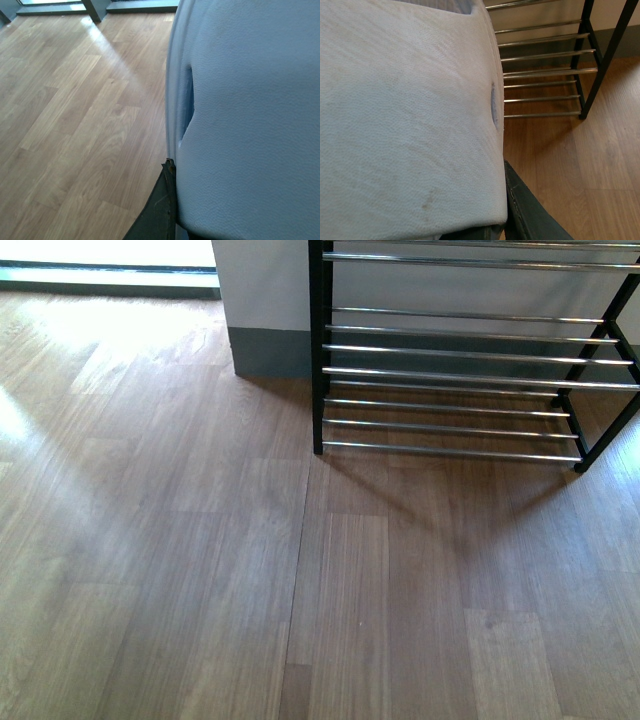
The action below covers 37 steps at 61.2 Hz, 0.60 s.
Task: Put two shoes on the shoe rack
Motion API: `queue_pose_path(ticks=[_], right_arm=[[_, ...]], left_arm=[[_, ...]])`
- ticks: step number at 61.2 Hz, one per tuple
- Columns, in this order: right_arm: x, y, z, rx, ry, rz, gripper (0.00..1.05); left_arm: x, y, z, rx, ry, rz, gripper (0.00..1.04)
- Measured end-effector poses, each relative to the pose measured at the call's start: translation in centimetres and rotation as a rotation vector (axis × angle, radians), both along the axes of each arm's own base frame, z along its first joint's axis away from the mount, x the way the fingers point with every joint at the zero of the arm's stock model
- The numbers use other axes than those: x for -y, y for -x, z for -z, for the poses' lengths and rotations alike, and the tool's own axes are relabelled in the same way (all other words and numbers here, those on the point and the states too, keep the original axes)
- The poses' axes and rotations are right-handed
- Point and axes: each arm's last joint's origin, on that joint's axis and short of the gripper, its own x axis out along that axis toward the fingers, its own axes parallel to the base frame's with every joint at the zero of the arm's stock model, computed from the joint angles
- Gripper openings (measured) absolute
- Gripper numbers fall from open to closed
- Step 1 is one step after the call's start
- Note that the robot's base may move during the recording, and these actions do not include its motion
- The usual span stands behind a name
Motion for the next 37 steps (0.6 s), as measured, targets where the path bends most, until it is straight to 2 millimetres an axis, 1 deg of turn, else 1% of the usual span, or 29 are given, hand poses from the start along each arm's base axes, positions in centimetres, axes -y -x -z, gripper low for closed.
queue_pose_path(ticks=[37], right_arm=[[-0.04, 0.0, 0.04, -0.002, 0.0, -0.002, 0.01]], left_arm=[[0.07, -0.01, 0.06, -0.004, -0.002, 0.004, 0.02]])
